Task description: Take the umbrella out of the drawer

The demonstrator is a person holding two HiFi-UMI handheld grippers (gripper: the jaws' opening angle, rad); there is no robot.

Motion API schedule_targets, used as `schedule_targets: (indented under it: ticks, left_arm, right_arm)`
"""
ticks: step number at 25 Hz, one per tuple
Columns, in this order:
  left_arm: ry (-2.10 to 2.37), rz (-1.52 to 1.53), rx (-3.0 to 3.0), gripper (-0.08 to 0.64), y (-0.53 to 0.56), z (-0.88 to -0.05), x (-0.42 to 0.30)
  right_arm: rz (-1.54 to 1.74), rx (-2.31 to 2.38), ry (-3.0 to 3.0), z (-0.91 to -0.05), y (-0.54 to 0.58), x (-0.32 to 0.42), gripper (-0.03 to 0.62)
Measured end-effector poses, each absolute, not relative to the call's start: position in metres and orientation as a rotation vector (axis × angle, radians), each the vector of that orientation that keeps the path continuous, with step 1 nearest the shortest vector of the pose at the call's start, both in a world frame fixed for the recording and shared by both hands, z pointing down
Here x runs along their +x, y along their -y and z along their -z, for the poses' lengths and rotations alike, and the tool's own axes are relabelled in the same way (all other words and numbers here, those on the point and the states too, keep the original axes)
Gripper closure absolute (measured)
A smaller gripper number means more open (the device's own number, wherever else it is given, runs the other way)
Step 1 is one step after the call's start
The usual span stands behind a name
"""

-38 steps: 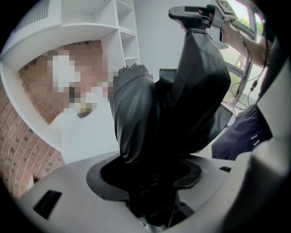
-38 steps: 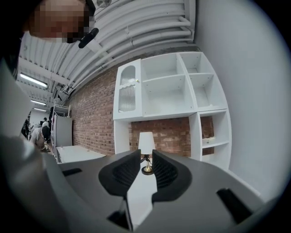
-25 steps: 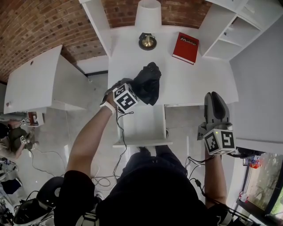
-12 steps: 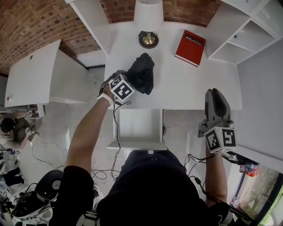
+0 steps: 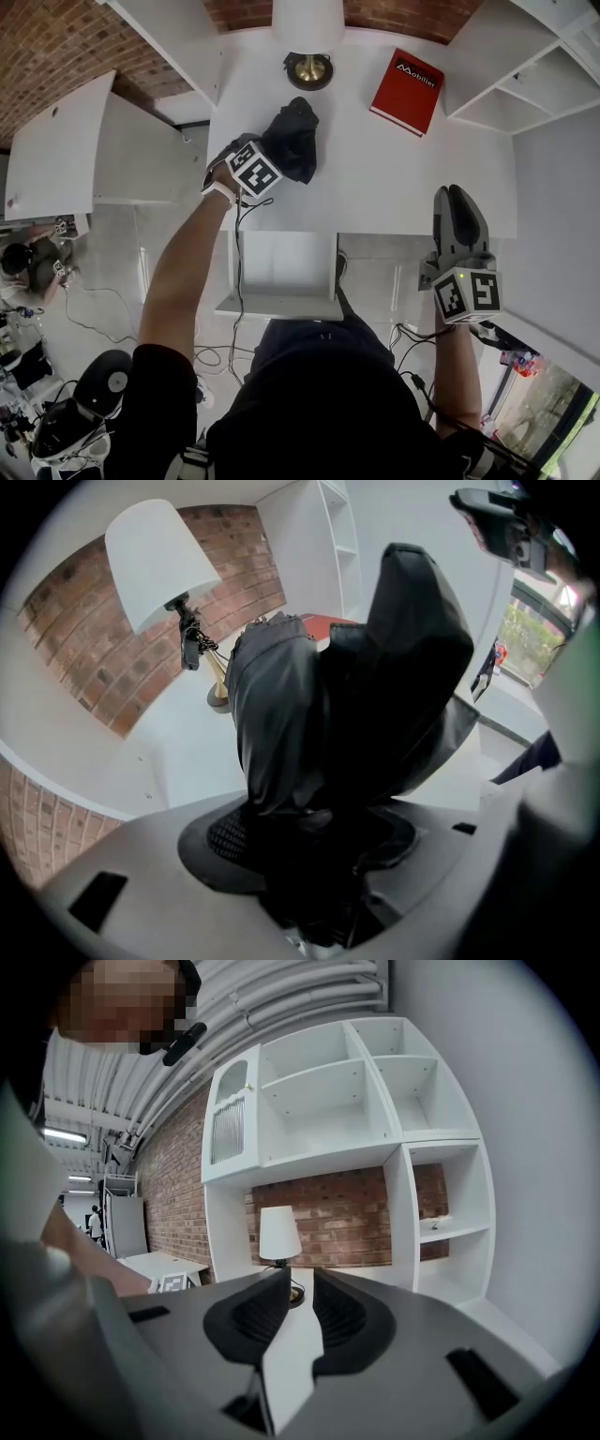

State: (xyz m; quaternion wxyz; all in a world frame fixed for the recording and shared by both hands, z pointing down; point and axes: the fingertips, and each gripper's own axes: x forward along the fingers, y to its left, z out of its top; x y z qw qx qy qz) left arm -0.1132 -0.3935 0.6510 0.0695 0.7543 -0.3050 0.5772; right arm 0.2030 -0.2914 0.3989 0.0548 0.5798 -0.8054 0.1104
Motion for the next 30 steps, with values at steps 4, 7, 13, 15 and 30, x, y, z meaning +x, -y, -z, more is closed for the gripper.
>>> schedule_targets:
  ticks: [4, 7, 13, 15, 30]
  left_arm:
    - [0.942, -1.752, 2.245, 0.313, 0.407, -0.661, -0.115]
    - [0.954, -1.761, 2.219, 0.313, 0.415, -0.670, -0.118]
    - [0.938, -1.814, 2.170, 0.313, 0.415, -0.693, -0.125]
    - [0.935, -1.806, 2.160, 0.313, 0.414, -0.698, -0.127]
    - [1.084, -1.664, 2.248, 0.270, 0.403, -0.674, -0.138]
  right_arm:
    - [-0.351, 1.758, 2.431, -0.406, 0.298, 0.210, 0.520]
    - [-0.362, 1.758, 2.421, -0.411, 0.302, 0.215, 0.520]
    - [-0.386, 1.754, 2.406, -0.421, 0.305, 0.216, 0.520]
    - [-0.392, 1.754, 2.400, -0.424, 0.306, 0.215, 0.520]
    - [-0.367, 1.747, 2.415, -0.415, 0.297, 0.187, 0.520]
